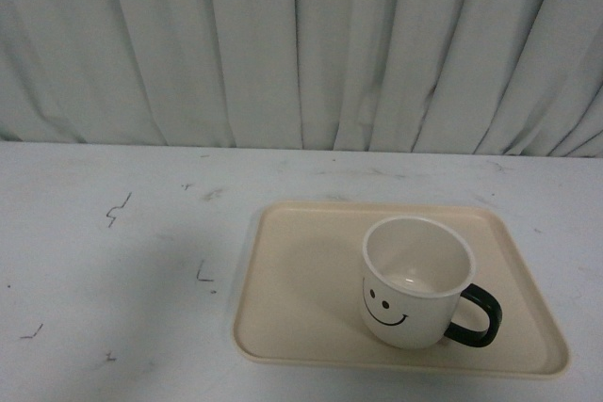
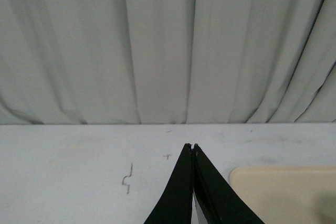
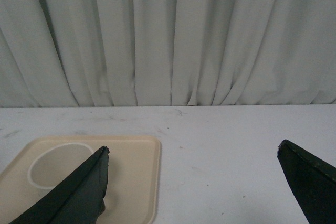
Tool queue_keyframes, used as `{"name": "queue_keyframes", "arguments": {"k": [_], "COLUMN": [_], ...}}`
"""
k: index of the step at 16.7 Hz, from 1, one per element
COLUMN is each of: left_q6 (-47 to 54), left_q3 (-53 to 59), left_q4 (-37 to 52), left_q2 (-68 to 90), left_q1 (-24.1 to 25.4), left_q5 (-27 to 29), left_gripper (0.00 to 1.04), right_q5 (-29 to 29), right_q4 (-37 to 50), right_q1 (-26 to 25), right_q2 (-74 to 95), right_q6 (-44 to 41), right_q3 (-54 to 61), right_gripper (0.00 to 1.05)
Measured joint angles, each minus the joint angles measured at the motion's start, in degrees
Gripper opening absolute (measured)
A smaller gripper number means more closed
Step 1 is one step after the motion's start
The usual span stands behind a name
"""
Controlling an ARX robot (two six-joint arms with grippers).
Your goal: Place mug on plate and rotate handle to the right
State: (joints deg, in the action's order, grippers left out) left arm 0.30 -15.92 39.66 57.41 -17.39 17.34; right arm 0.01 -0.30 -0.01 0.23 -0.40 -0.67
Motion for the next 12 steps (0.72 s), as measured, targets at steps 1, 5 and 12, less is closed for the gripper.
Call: {"name": "queue_keyframes", "arguments": {"k": [1,5,12], "left_q6": [-0.1,-0.1,-0.1], "left_q3": [1.6,10.5,12.5], "left_q4": [-0.3,-6.2,-10.2], "left_q2": [-2.0,-18.3,-23.7], "left_q1": [1.5,10.4,13.8], "left_q5": [-1.2,-9.9,-14.9], "left_gripper": [0.02,0.02,0.02], "right_q5": [0.0,0.0,0.0], "right_q4": [0.0,0.0,0.0], "right_q1": [0.0,0.0,0.0], "right_q2": [0.0,0.0,0.0], "right_q6": [0.0,0.0,0.0], "right_q3": [0.0,0.0,0.0], "right_gripper": [0.98,0.98,0.98]}}
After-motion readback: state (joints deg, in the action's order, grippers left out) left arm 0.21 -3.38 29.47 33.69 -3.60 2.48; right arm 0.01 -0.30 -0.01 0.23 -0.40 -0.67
